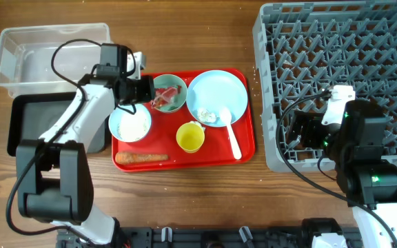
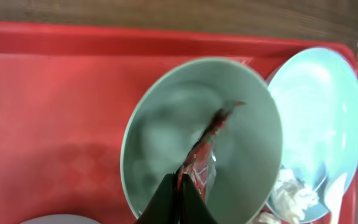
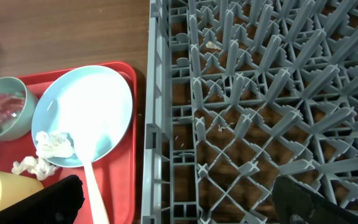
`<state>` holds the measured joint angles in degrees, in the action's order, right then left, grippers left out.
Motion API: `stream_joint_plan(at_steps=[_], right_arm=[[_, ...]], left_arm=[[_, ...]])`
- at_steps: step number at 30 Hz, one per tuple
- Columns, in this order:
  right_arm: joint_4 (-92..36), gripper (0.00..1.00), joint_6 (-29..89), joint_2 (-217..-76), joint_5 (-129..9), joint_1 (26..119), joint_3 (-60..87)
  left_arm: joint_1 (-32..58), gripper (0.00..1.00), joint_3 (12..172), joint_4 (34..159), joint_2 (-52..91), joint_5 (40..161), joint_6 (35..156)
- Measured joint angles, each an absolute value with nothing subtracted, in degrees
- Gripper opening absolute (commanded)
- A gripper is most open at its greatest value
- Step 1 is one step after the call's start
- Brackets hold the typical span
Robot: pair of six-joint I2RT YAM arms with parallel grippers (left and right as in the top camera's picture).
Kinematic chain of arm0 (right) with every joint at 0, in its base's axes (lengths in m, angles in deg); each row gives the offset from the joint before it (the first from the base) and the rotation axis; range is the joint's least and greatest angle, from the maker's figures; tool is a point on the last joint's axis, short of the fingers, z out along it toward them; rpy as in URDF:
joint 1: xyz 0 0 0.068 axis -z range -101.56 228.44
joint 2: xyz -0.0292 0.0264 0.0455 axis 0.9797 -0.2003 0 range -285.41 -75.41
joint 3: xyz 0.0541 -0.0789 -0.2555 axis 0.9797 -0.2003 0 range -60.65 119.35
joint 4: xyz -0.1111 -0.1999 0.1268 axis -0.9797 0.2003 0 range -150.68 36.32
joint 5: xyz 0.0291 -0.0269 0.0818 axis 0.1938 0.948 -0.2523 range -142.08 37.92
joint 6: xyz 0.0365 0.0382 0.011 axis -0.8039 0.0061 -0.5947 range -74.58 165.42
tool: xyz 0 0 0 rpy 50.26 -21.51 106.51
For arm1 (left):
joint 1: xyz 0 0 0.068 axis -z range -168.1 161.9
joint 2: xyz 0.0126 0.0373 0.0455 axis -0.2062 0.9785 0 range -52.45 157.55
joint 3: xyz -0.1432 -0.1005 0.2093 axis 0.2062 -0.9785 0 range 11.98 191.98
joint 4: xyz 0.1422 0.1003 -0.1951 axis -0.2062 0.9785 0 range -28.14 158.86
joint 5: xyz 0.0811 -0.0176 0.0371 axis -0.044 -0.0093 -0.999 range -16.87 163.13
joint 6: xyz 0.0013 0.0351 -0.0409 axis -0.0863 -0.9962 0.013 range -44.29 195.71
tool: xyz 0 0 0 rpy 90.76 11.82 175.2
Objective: Sort waste into correct bins and load items into the dishwasher rack
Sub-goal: 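Carry the red wrapper left and drop it into the clear bin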
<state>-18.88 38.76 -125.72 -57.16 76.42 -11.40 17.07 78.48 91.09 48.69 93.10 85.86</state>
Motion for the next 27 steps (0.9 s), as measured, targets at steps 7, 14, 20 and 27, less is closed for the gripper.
stream_joint_plan(at_steps=[7, 14, 20, 27], right_arm=[[-18.88, 1.00, 38.76, -125.72, -57.16, 76.42, -11.40], [-18.92, 1.00, 38.76, -125.72, -57.16, 76.42, -11.40], [-18.90, 1.00, 38.76, -125.74, -57.16, 76.42, -11.40], [-18.90, 1.00, 38.74, -125.74, -57.16, 76.42, -11.40]], left_arm=[[11.08, 0.04, 86.83, 89.10, 37.94, 85.62, 85.86], [1.57, 0.04, 88.03, 83.03, 37.78, 74.96, 85.86], [-2.69, 0.53, 88.01, 80.84, 45.13, 72.92, 85.62], [-2.73, 0.49, 87.97, 79.90, 45.67, 74.63, 85.86]])
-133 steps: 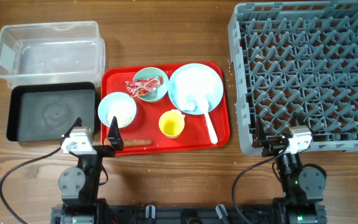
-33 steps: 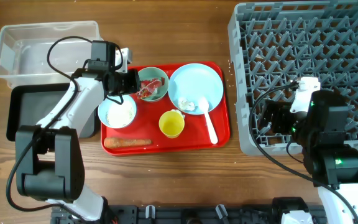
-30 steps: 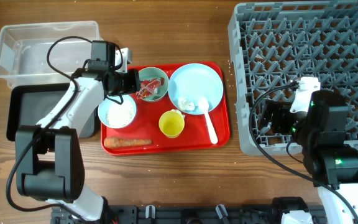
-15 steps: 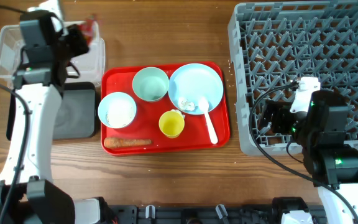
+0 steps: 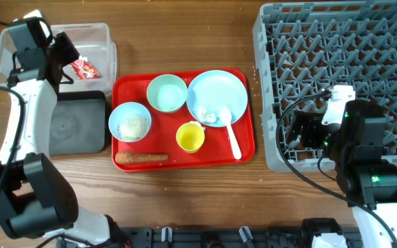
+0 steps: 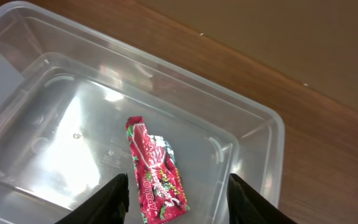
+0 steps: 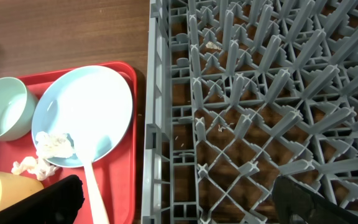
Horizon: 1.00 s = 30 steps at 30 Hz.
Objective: Sort waste into correct bins and load items into the dishwasher rack
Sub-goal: 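Carry the red wrapper left and drop it into the clear bin, then reach the right gripper to the blue plate and grasp the white spoon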
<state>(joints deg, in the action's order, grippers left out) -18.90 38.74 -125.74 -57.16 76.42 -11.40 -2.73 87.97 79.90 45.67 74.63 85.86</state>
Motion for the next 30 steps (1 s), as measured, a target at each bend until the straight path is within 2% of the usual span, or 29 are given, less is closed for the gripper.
stream_joint_plan(at_steps=[4, 7, 10, 13, 20, 25, 30], right_arm=[[-18.85, 1.00, 38.76, -125.85, -57.18, 76.42, -11.40], [-18.85, 0.97, 38.81, -126.52, -58.10, 76.42, -11.40], [-18.92, 0.94, 39.44, -127.64, -60.61, 76.42, -11.38], [-17.06, 0.93, 40.36, -128.54, -63.06, 76.23, -10.96], [-10.88, 0.91, 41.19, -134.44, -64.68, 67.88, 0.49], [-10.61, 0.80, 39.92, -144.23, -64.46, 57.76, 5.41], [-10.53, 0.73, 35.72, -154.13, -62.71, 52.42, 5.48]], left_arm=[[-2.21, 0.53, 88.03, 90.02, 42.79, 81.03, 85.86], [0.37, 0.59, 88.23, 104.82, 41.06, 86.56, 85.88], [3.12, 0.68, 87.92, 115.68, 41.02, 88.29, 85.82], [5.88, 0.71, 87.90, 122.76, 41.02, 88.73, 85.86], [8.09, 0.73, 87.90, 127.85, 41.02, 87.74, 85.86], [8.15, 0.74, 87.90, 128.29, 41.02, 86.26, 85.86], [8.15, 0.74, 87.90, 128.27, 41.02, 86.21, 85.86]])
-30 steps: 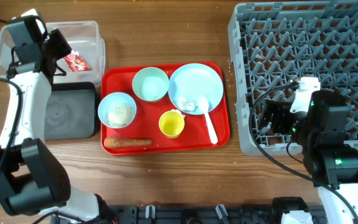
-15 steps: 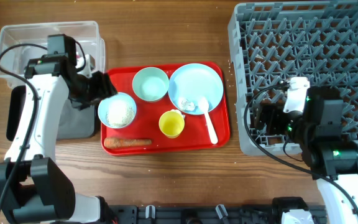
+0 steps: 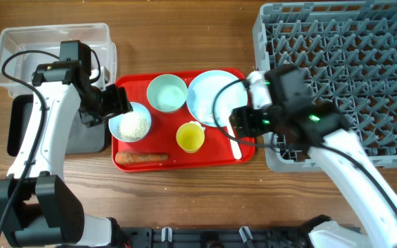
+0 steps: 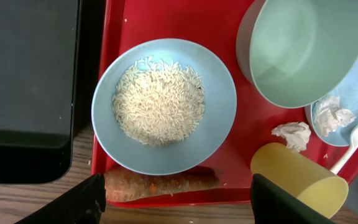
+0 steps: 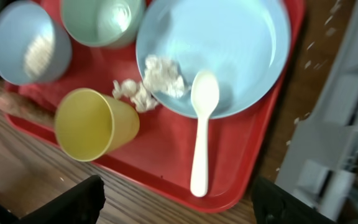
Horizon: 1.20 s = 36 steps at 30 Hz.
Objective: Sort waste into correct bins and load items into the dishwasher rack
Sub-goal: 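Reach the right gripper to the blue plate and grasp the white spoon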
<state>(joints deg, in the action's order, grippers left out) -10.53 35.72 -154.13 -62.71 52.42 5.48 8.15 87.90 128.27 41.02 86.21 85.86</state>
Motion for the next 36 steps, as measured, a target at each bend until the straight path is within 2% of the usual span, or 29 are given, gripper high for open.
stream_joint_plan(at_steps=[15, 27, 36], right_arm=[[-13.13, 0.52, 27.46, -176.45, -60.81, 51.11, 5.50], [-15.55, 0.51, 25.06, -180.45, -58.60, 51.11, 5.50], [-18.11, 0.46, 24.99, -181.67, -58.40, 48.86, 5.50]], left_arm=[[8.15, 0.75, 87.90, 127.96, 41.02, 85.84, 85.86], [8.15, 0.75, 87.90, 127.53, 41.02, 85.84, 85.86], [8.15, 0.75, 87.90, 127.42, 41.02, 85.84, 85.86]])
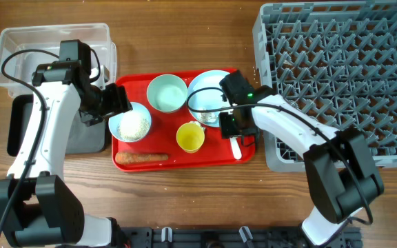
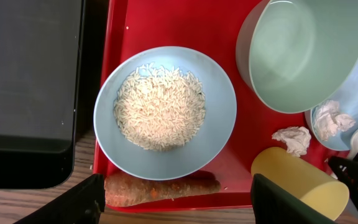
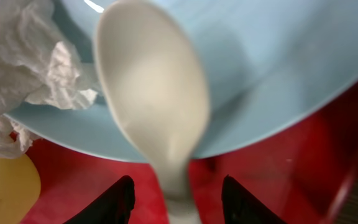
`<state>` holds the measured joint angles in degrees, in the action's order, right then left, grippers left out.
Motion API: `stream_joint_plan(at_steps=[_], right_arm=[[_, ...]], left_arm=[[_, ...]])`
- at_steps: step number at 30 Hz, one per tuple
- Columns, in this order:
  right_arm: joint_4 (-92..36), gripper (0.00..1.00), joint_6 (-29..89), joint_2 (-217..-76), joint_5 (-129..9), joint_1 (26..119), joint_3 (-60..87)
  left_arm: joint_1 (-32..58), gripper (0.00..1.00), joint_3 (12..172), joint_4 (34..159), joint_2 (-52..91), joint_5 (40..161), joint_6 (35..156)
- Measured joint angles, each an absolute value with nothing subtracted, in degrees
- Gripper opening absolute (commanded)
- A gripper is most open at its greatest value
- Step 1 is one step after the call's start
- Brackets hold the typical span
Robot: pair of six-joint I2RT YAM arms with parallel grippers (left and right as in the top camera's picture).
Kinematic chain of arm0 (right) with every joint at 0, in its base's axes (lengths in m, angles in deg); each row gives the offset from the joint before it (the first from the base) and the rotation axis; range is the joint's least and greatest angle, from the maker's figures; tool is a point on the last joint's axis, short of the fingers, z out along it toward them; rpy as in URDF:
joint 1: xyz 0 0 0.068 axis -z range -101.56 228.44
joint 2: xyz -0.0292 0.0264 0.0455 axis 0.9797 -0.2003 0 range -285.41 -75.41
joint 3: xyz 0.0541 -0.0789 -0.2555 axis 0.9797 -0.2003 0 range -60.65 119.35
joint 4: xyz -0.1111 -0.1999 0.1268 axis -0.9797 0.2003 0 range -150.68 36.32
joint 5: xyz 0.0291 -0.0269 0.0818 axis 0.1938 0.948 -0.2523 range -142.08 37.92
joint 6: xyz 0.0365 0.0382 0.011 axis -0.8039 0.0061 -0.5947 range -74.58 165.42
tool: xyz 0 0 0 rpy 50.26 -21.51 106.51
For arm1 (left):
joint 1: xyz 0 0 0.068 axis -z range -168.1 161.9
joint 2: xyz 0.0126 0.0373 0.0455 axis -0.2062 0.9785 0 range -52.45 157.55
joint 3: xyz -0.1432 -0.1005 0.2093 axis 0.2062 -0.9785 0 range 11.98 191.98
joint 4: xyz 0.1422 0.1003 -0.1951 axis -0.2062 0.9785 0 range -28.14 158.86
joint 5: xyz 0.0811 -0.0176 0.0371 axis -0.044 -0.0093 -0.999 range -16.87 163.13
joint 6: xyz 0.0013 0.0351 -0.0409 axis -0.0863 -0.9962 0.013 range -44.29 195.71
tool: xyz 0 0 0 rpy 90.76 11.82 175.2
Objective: Sort waste into correct bins and load items into the dishwasher rack
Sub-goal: 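Reach the right gripper to the blue plate and grasp the white spoon, then carry the white spoon right and insert it into the dish rack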
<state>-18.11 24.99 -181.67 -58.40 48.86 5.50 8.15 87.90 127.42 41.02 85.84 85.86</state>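
A red tray (image 1: 243, 148) holds a rice bowl (image 2: 165, 112), an empty green bowl (image 2: 306, 53), a blue plate (image 1: 209, 89) with crumpled tissue (image 3: 23, 68), a yellow cup (image 1: 190, 136), a carrot (image 2: 163, 185) and a white spoon (image 3: 151, 93). My left gripper (image 1: 116, 103) hovers open over the rice bowl's left side. My right gripper (image 3: 178, 202) is open, low over the tray, its fingers on either side of the spoon's handle. The grey dishwasher rack (image 1: 336, 76) stands at the right with nothing in it.
A clear plastic bin (image 1: 54, 48) sits at the back left, partly hidden by my left arm. A black bin (image 2: 30, 87) lies just left of the tray. A second tissue wad (image 2: 293, 135) lies on the tray beside the cup.
My right gripper was open high above the tray. Now it is down at the spoon, its fingers either side of the handle. The left gripper has hardly moved.
My left gripper was shut on a red wrapper in the green bowl. Then it was open over the clear bin, the wrapper lying inside. Then it was open over the rice bowl, and my right gripper had left the rack for the tray. Now the right straddles the spoon.
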Motion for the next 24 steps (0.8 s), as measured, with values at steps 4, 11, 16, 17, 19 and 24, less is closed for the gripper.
stream_joint_plan(at_steps=[4, 11, 16, 17, 19, 24], right_arm=[[-18.33, 0.40, 24.66, -183.11, -58.40, 47.94, 5.50], [-18.33, 0.23, 23.57, -183.33, -57.29, 47.94, 5.50], [-18.31, 0.08, 22.85, -183.33, -56.90, 47.94, 5.50], [-18.31, 0.07, 22.92, -183.33, -56.87, 47.94, 5.50], [-18.22, 0.04, 22.85, -183.33, -56.72, 47.94, 5.52], [-17.87, 0.04, 22.74, -182.70, -56.70, 48.07, 5.52]], left_arm=[[8.17, 0.75, 87.90, 127.42, 41.02, 85.84, 85.86], [8.15, 0.75, 87.90, 127.42, 41.02, 85.84, 85.86], [8.15, 0.75, 87.90, 127.42, 41.02, 85.84, 85.86], [8.15, 0.75, 87.90, 127.42, 41.02, 85.84, 85.86], [8.15, 0.75, 87.90, 127.42, 41.02, 85.84, 85.86], [8.17, 0.75, 87.90, 127.42, 41.02, 85.84, 85.86]])
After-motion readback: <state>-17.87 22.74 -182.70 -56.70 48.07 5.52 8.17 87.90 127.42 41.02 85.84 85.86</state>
